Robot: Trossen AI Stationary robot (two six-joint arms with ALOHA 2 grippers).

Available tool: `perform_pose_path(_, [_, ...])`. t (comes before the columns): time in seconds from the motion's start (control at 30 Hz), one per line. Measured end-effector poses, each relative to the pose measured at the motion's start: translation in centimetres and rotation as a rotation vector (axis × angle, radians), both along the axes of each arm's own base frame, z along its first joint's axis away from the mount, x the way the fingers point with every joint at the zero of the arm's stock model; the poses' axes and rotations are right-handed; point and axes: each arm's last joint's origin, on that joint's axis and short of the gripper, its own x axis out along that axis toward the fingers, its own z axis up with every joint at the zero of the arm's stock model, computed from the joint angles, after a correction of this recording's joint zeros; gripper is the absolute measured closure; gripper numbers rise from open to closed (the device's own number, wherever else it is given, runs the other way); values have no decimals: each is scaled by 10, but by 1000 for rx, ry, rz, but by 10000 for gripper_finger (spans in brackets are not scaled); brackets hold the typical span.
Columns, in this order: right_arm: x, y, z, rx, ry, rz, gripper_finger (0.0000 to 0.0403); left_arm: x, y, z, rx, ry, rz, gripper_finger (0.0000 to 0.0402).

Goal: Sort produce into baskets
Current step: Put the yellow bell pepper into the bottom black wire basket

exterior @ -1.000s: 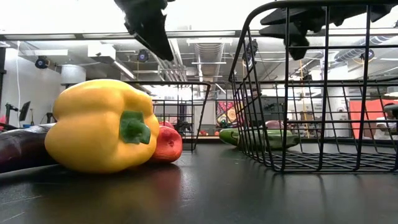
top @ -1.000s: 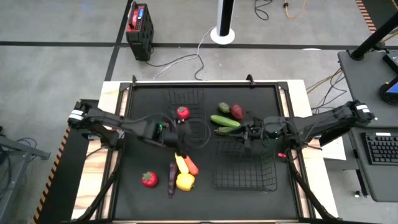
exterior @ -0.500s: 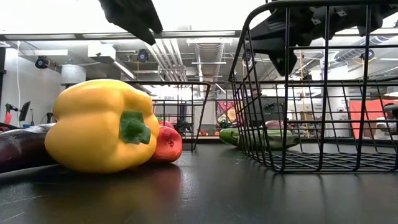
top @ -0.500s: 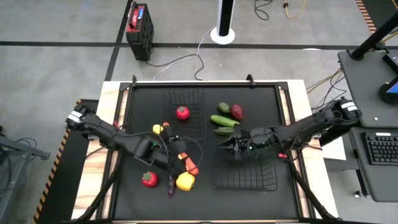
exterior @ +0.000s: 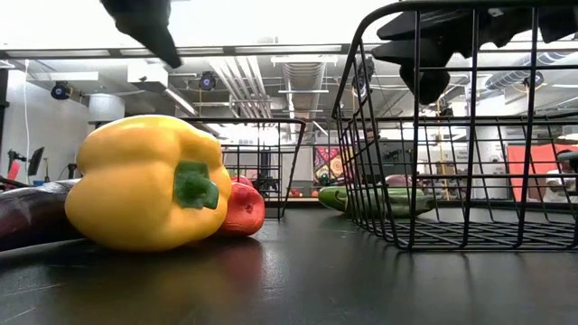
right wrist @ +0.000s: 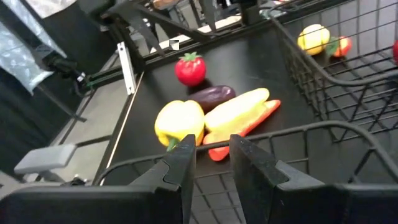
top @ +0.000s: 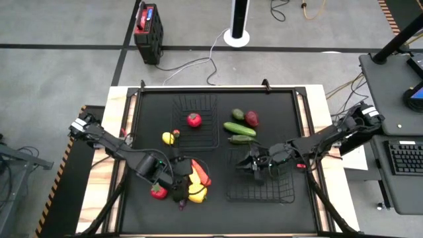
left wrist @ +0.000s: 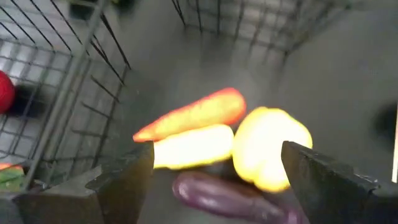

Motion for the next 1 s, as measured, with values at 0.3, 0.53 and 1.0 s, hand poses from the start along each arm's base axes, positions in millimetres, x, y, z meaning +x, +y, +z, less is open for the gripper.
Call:
perform_pose_path(0.3, [7, 4, 16, -43, 29, -2, 312, -15, -11, -3, 20, 63, -22, 70])
perform_pose_path(0.53, [16, 4, 50, -200, 178, -60, 312, -23, -28, -3, 22, 33, -64, 71])
perform_pose_path(1.0, [19, 5, 91, -314, 197, -23, 312, -7, -48, -29, 97, 42, -180, 70])
